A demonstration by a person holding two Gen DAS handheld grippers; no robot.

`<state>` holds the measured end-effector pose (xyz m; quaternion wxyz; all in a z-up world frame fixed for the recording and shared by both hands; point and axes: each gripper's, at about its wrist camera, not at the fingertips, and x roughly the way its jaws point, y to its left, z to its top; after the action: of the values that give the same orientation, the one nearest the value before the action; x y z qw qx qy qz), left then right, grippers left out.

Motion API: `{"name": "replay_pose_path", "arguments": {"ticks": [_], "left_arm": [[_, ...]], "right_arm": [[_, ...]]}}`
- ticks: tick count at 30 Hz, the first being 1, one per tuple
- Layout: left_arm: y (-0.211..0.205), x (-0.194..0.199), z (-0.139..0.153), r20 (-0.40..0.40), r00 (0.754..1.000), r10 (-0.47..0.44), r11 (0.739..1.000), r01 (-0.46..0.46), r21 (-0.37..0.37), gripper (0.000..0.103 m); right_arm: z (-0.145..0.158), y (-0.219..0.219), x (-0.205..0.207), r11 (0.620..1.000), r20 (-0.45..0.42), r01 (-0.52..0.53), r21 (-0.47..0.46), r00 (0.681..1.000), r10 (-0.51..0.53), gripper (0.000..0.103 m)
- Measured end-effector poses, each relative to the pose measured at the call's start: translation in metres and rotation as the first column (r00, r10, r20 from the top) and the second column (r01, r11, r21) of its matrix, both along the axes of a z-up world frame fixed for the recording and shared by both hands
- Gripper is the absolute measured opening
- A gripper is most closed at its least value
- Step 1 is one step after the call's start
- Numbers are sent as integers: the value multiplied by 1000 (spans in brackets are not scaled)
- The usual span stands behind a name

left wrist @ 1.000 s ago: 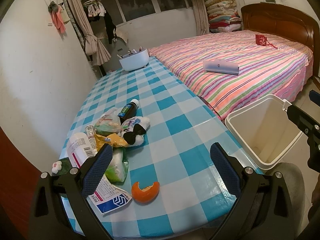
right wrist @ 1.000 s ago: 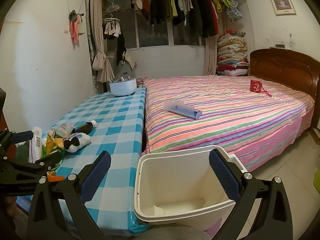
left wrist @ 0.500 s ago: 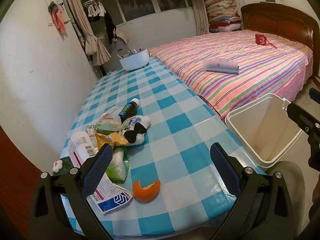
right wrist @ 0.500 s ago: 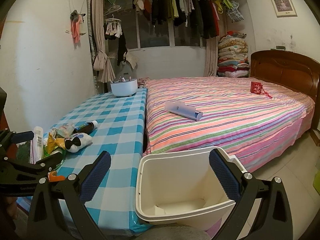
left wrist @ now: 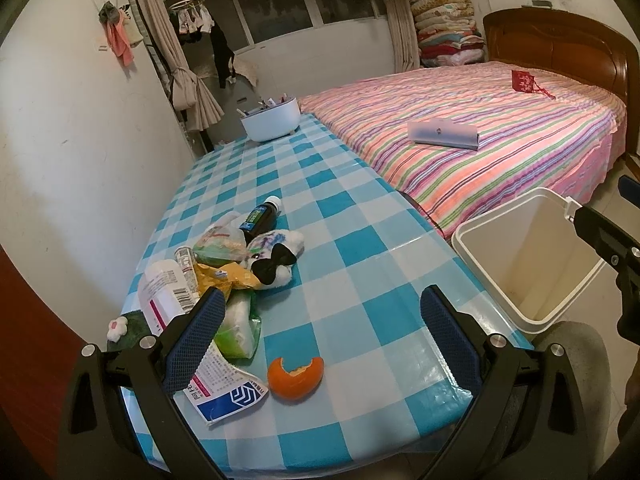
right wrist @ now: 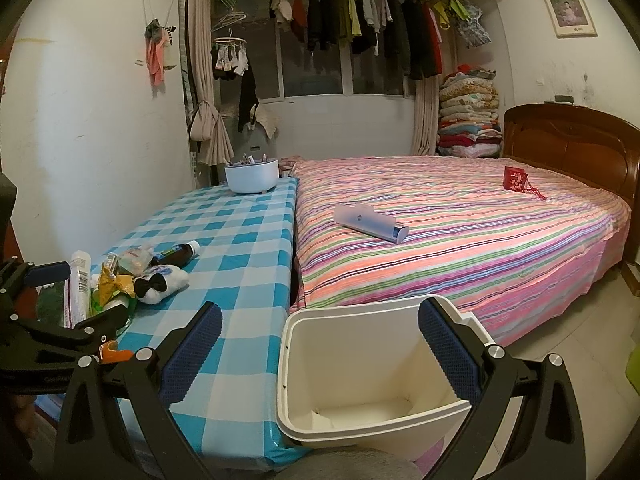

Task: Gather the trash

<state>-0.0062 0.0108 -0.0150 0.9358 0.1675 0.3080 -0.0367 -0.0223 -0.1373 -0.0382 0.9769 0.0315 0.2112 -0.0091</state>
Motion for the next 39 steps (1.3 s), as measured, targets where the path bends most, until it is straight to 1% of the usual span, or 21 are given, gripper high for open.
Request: {"name": "replay_pose_path", "arguments": {"ticks": [6,11,19,27,32,36,39], "left_arm": [[5,0,1,7,1000,9,1000,-9,-8,97],[15,0,3,8,1000,28,999,-28,-23,97],[39,-2,2,5,997,80,995,-79,-53,97],[76,-3,-3,-14,987,161,982,-162,-98,97],[116,-6,-7,-20,971,238,962,-238,-132,97],[156,-9,-14,-64,953,297,934,-304,-189,97],[184,-11,-20,-104,936,336,905,-352,-239,97]], "right_arm": [[2,0,-1,1000,5,-7,-7,1000,7,96],[3,9,1,999,5,-35,-15,999,35,96],[5,32,4,993,8,-116,-33,993,117,96],[3,58,12,977,1,-211,-35,977,211,96],[2,78,15,951,9,-306,-38,952,306,96],[0,96,15,921,15,-388,-39,921,388,96],[-2,109,17,888,8,-459,-18,888,459,96]]}}
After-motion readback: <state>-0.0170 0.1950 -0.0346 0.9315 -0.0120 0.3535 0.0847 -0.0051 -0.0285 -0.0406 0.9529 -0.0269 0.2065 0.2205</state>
